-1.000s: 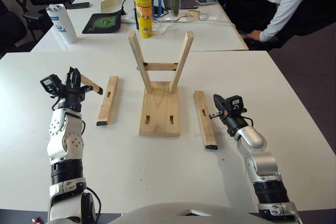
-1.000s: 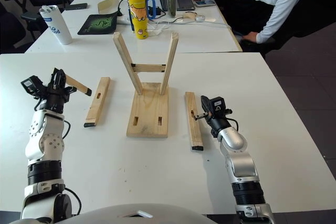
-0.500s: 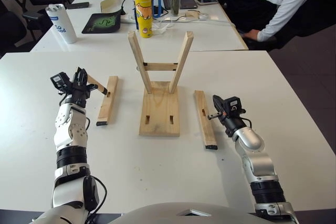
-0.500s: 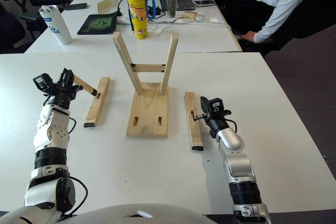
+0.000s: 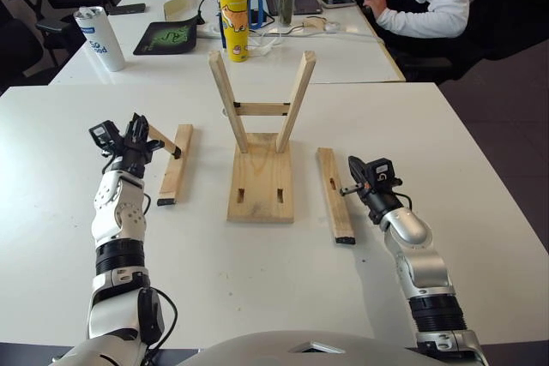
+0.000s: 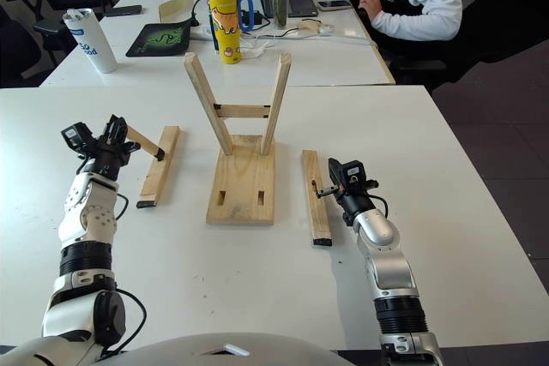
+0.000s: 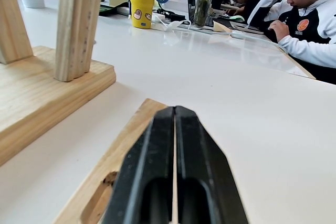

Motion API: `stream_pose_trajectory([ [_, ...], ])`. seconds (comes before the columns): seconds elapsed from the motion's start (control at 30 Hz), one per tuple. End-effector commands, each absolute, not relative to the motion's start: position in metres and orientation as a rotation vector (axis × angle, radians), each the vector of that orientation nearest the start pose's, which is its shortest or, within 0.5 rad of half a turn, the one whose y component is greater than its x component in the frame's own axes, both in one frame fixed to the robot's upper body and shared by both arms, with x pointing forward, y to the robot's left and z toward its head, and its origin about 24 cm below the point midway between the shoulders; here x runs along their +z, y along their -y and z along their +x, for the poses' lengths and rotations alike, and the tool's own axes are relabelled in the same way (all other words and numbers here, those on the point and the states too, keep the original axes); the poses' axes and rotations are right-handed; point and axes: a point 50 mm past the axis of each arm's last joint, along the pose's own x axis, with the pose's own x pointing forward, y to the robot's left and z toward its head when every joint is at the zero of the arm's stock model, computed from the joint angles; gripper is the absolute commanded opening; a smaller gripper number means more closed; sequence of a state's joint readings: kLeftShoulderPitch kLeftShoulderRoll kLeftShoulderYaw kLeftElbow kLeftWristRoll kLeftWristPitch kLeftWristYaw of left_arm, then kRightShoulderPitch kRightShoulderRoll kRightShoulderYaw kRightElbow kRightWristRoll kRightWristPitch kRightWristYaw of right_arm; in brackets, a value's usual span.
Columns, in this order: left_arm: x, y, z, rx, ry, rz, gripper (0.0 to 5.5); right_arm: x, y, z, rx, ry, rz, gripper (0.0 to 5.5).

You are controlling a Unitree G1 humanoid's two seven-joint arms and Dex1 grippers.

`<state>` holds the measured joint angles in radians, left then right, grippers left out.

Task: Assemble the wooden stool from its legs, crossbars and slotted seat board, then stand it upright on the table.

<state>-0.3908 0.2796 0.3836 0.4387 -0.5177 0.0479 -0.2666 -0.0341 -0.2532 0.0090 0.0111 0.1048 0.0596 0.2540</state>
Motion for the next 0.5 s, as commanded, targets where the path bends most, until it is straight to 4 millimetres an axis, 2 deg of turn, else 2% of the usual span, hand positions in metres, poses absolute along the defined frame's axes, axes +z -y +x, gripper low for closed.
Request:
stream_pose_trajectory([
  [0.03, 0.07, -0.264, 0.315, 0.062, 0.041, -0.356, 0.44, 0.051, 0.182, 0.261, 0.262, -0.05, -0.144, 0.0],
  [0.37, 0.075, -0.274, 0.308, 0.109, 0.07, -0.369, 0.44, 0.05, 0.181, 0.263, 0.264, -0.052, -0.134, 0.0],
  [0.5, 0.076, -0.272, 0.31, 0.098, 0.068, -0.381, 0.44, 0.05, 0.182, 0.262, 0.26, -0.051, -0.134, 0.0],
])
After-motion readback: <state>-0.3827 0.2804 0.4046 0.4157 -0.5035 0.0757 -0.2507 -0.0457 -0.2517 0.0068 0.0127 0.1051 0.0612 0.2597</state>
